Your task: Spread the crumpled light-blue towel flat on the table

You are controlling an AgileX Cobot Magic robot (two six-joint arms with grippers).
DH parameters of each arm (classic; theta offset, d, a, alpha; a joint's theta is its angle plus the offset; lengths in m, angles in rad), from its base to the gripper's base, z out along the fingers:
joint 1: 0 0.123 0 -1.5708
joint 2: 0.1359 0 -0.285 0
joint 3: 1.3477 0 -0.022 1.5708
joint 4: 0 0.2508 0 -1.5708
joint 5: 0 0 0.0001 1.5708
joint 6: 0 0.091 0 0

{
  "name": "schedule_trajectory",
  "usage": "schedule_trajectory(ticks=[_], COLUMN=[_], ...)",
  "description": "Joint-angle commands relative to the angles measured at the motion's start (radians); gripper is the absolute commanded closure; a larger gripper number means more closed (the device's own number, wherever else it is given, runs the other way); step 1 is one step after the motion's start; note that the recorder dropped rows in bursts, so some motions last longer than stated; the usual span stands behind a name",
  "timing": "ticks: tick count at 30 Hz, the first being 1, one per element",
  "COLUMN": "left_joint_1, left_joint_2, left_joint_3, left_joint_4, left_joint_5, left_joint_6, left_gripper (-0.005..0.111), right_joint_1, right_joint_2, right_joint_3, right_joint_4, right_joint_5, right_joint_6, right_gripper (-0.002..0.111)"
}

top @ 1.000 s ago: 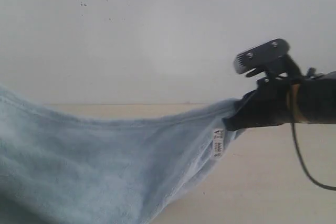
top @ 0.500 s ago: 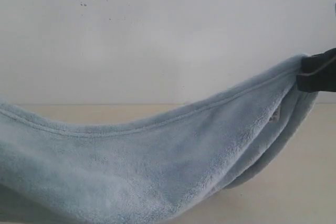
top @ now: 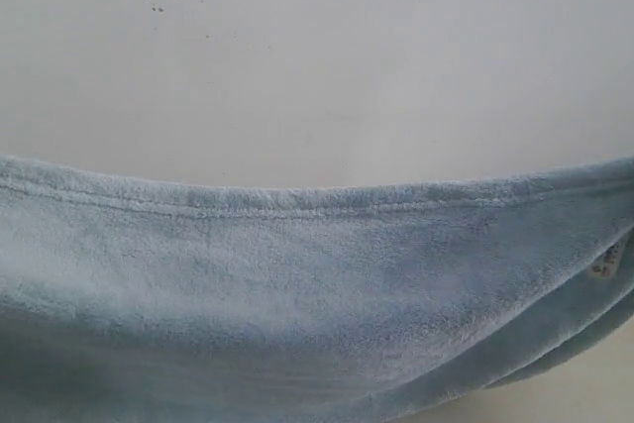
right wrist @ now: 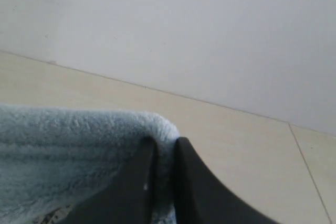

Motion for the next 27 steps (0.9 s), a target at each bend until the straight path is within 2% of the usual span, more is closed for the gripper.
schedule_trajectory(ticks=[1, 9, 13, 15, 18, 20, 21, 24, 27], left_joint_1=[-0.001, -0.001, -0.001, -0.001, -0.001, -0.001, -0.001, -0.001, -0.001], left_joint_2=[-0.028, -0.066, -0.087, -0.096, -0.099, -0.099, -0.097, -0.085, -0.058], left_joint_3=[0.005, -0.037, -0.086, -0.092, -0.092, -0.085, -0.081, -0.041, 0.011], left_joint_4=[0.006, 0.006, 0.006, 0.006, 0.006, 0.006, 0.006, 0.006, 0.006], left_joint_5=[-0.011, 0.019, 0.017, -0.001, -0.031, -0.029, -0.029, -0.029, -0.029], left_joint_6=[0.013, 0.025, 0.102, 0.119, 0.121, 0.121, 0.121, 0.121, 0.117], left_gripper=[0.098, 0.098, 0.098, 0.098, 0.098, 0.098, 0.098, 0.098, 0.098], right_joint_1=[-0.008, -0.008, -0.008, -0.008, -0.005, 0.038, 0.069, 0.135, 0.142], right_joint_2=[-0.052, -0.191, -0.262, -0.292, -0.322, -0.321, -0.319, -0.319, -0.296], right_joint_3=[-0.009, -0.012, -0.012, -0.012, -0.019, -0.030, -0.032, -0.037, -0.065], right_joint_4=[0.000, 0.004, 0.137, 0.329, 0.764, 1.010, 1.074, 1.080, 1.057], right_joint_5=[0.027, 0.044, 0.067, 0.135, 0.326, 0.429, 0.455, 0.476, 0.557], right_joint_6=[-0.010, -0.028, -0.161, -0.364, -0.936, -1.237, -1.316, -1.315, -1.317], right_gripper=[0.099, 0.099, 0.099, 0.099, 0.099, 0.099, 0.099, 0.099, 0.099])
